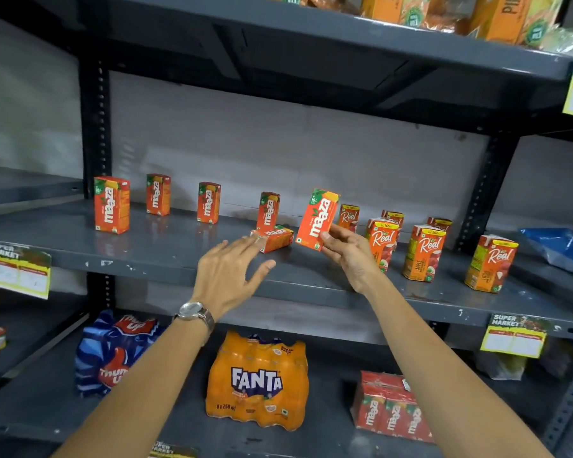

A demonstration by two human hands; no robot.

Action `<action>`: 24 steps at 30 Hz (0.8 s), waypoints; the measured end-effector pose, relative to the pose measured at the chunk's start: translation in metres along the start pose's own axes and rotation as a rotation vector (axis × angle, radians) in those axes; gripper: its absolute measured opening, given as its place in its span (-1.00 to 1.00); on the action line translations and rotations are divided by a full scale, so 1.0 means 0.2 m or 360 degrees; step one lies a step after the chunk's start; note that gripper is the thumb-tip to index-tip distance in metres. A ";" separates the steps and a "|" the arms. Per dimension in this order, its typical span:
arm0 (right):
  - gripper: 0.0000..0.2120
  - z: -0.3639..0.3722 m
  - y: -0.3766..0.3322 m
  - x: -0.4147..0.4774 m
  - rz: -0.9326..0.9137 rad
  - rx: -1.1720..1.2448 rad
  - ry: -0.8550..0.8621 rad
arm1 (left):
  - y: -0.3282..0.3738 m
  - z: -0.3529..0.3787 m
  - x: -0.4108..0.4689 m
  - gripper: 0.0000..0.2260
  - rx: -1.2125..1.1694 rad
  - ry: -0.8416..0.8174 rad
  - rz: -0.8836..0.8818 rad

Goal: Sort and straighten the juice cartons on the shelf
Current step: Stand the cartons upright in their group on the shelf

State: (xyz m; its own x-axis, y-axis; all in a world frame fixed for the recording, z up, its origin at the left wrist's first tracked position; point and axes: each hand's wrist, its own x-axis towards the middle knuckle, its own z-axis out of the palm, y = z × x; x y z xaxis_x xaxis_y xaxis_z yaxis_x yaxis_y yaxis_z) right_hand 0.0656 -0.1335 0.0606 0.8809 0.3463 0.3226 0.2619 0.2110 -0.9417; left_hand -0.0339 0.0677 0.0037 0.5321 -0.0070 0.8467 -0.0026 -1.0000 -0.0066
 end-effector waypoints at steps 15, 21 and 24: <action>-0.61 0.85 0.17 0.32 -0.0120 -0.0309 -0.0284 | -0.55 -0.15 -0.23 -0.52 0.0161 0.0059 -0.0108; -0.60 1.00 0.30 0.40 -0.0065 -0.0622 -0.0465 | -0.63 -0.14 -0.31 -0.64 0.0126 0.0084 0.0026; -0.57 1.00 0.33 0.43 -0.0003 -0.0600 -0.0438 | -0.65 -0.12 -0.32 -0.66 0.0144 0.0037 0.0054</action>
State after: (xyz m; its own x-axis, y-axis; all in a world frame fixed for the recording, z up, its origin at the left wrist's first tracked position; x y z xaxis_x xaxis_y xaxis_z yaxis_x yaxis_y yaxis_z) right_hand 0.0790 0.0930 0.0451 0.7562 0.5869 0.2894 0.4331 -0.1173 -0.8937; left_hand -0.0881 0.1991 -0.0367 0.5130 -0.0419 0.8573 0.0567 -0.9950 -0.0826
